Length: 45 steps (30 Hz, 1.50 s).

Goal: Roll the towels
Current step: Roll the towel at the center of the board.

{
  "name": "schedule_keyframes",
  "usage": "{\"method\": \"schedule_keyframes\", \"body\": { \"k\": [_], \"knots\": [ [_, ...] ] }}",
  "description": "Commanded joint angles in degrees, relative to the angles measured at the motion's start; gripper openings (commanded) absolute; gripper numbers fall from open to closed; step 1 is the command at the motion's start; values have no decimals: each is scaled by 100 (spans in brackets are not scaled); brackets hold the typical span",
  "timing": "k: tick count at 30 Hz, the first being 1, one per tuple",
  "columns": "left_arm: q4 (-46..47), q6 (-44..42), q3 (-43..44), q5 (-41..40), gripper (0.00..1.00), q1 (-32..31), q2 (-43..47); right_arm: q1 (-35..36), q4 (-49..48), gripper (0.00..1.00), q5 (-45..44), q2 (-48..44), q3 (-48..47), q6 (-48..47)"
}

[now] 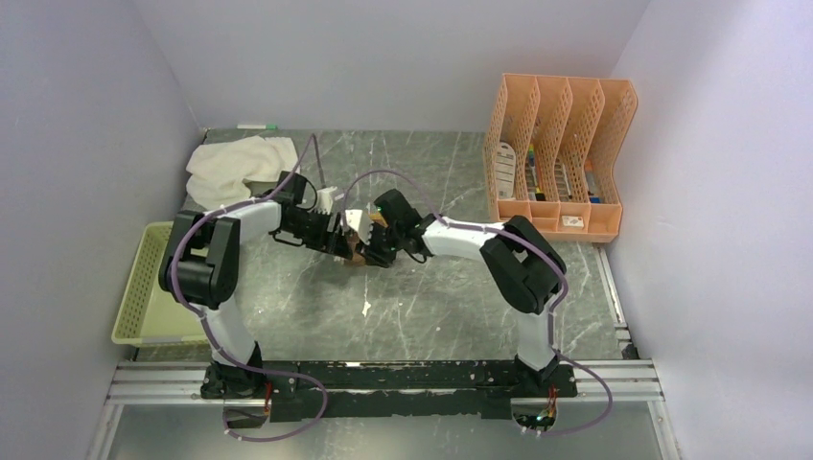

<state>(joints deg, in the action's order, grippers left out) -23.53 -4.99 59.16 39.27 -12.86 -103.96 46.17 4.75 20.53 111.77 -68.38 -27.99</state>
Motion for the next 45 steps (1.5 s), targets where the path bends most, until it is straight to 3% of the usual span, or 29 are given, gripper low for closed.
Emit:
{"method": "schedule_keyframes", "body": {
  "k": [1, 6, 9, 13, 20, 24, 26, 30, 33, 40, 45],
  "knots": [
    [-272, 152, -316, -283, 79, 462, 182, -355, 608, 33, 1518, 116, -283, 244],
    [35, 34, -543, -158, 79, 653, 1009, -689, 964, 31, 2661, 522, -587, 552],
    [308, -40, -777, -107, 79, 572, 1591, -865, 1828, 24, 3400, 1148, -1330, 687],
    [382, 32, -933, -508, 80, 469, 2038, -938, 2551, 22, 3852, 1667, -1898, 649],
    [772, 620, -1253, -229, 82, 400, 2862, -1073, 1711, 18, 4669, 1854, -1572, 1679],
    [823, 44, -1467, -630, 86, -410, 3301, -1093, 1784, 14, 4945, 2075, -1700, 1908],
    [669, -487, -1387, -975, 87, -824, 3331, -1086, 2246, 15, 4979, 2275, -1938, 1579],
    [358, -1191, -969, -415, 87, -978, 2945, -1094, 2383, 15, 4868, 2337, -2042, 1559],
    [175, -1448, -754, -505, 85, -1084, 2628, -1103, 2378, 15, 4919, 2273, -2016, 1560],
    [1002, -1576, -1392, -412, 72, -1194, 2514, -1196, 2091, 15, 5091, 2071, -1783, 1707],
    [957, -1715, -1377, -314, 67, -1334, 2413, -1249, 2112, 16, 5168, 2077, -1791, 1652]
  ]
}}
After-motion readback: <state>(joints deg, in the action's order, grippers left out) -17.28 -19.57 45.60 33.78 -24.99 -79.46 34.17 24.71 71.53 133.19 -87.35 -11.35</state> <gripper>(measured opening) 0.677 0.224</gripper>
